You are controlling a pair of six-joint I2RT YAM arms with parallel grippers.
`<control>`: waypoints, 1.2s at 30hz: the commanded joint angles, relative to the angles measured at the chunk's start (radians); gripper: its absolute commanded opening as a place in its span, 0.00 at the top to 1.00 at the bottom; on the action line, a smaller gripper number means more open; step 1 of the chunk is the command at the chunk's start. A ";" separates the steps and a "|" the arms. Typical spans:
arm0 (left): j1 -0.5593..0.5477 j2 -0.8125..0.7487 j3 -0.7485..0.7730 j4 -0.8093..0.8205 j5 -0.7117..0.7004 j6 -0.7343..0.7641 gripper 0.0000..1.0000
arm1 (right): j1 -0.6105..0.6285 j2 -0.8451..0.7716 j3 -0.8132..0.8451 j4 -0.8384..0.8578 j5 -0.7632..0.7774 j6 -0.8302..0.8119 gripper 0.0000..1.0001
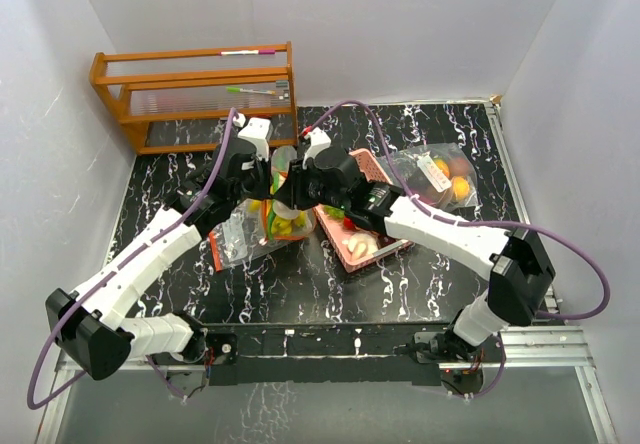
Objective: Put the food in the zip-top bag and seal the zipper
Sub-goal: Place the fake vegetable in the zipper food storage bag.
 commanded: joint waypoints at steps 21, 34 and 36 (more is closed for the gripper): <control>0.003 -0.011 -0.025 0.053 0.026 -0.028 1.00 | 0.053 -0.023 0.093 0.004 0.236 -0.028 0.02; 0.003 0.030 -0.006 0.055 0.013 -0.028 1.00 | 0.052 -0.160 0.109 -0.182 0.227 -0.043 0.02; 0.003 0.029 -0.005 0.053 0.011 -0.024 1.00 | 0.052 -0.210 0.080 -0.215 0.272 -0.040 0.02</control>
